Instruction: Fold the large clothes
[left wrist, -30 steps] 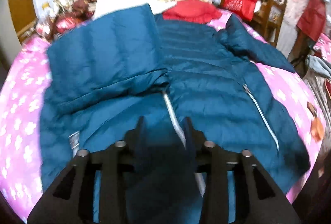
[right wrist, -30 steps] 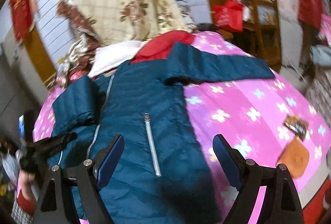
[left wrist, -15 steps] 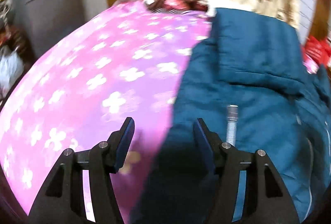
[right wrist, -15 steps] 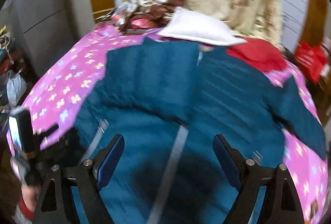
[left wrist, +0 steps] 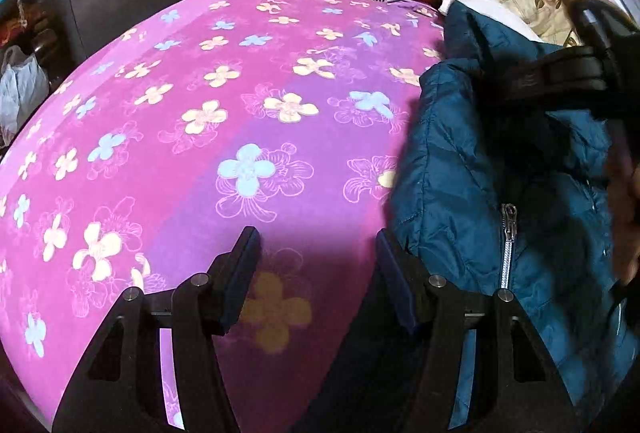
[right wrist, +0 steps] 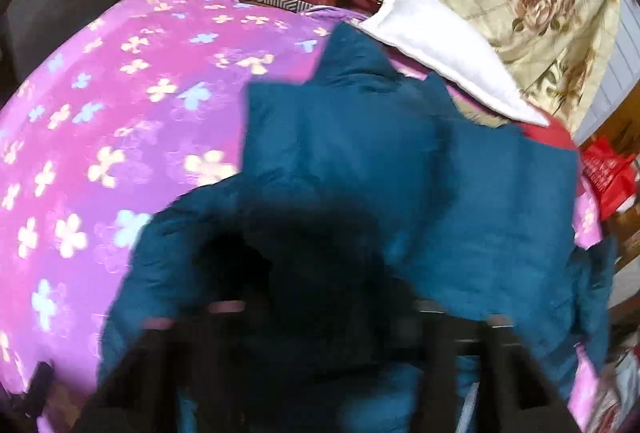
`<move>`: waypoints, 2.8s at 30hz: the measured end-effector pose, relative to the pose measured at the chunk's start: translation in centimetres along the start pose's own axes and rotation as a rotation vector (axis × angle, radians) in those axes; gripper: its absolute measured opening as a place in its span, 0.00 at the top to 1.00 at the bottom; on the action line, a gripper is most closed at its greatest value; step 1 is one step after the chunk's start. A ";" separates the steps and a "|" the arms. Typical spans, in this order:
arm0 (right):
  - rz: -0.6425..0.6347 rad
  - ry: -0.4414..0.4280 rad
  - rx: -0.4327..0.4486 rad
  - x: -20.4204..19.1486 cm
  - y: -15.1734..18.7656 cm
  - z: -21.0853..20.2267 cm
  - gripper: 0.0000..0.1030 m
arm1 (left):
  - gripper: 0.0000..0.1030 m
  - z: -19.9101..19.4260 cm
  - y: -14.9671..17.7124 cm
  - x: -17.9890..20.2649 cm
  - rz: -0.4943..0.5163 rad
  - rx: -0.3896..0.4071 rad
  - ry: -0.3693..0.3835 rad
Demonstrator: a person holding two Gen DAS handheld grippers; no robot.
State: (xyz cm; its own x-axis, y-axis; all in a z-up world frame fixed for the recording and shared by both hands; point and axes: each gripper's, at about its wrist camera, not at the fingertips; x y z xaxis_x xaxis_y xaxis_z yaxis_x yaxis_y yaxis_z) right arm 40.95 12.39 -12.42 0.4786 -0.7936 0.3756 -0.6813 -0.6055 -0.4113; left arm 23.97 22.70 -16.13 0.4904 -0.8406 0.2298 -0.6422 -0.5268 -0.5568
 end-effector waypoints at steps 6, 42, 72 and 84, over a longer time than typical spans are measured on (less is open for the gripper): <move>0.176 0.085 0.058 11.3 3.0 -4.8 0.88 | 0.42 0.0 0.0 0.1 -0.007 0.000 -0.013; 0.332 -0.181 -0.030 10.9 2.7 3.4 0.40 | 0.42 -4.3 -0.1 -0.7 -0.061 0.103 0.051; 0.998 -0.174 0.084 40.3 40.5 -6.5 0.40 | 0.42 -10.0 7.8 4.9 0.110 0.137 0.046; 1.378 -0.186 0.123 49.8 56.1 -3.1 0.40 | 0.42 -6.8 10.6 8.8 0.175 0.076 0.054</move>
State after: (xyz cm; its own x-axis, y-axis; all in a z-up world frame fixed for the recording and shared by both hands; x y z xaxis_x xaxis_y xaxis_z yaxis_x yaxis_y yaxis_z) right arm 24.82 -60.96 -14.17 -0.4571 -0.7381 -0.4963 -0.6107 0.6661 -0.4282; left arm 17.53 8.85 -14.57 0.3418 -0.9251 0.1657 -0.6677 -0.3631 -0.6499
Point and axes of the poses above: each gripper's, at about its wrist camera, not at the fingertips, and z roughly the way its jaws point, x to its right, y to its underside, and after that the axes turned 14 degrees about -z, right-handed
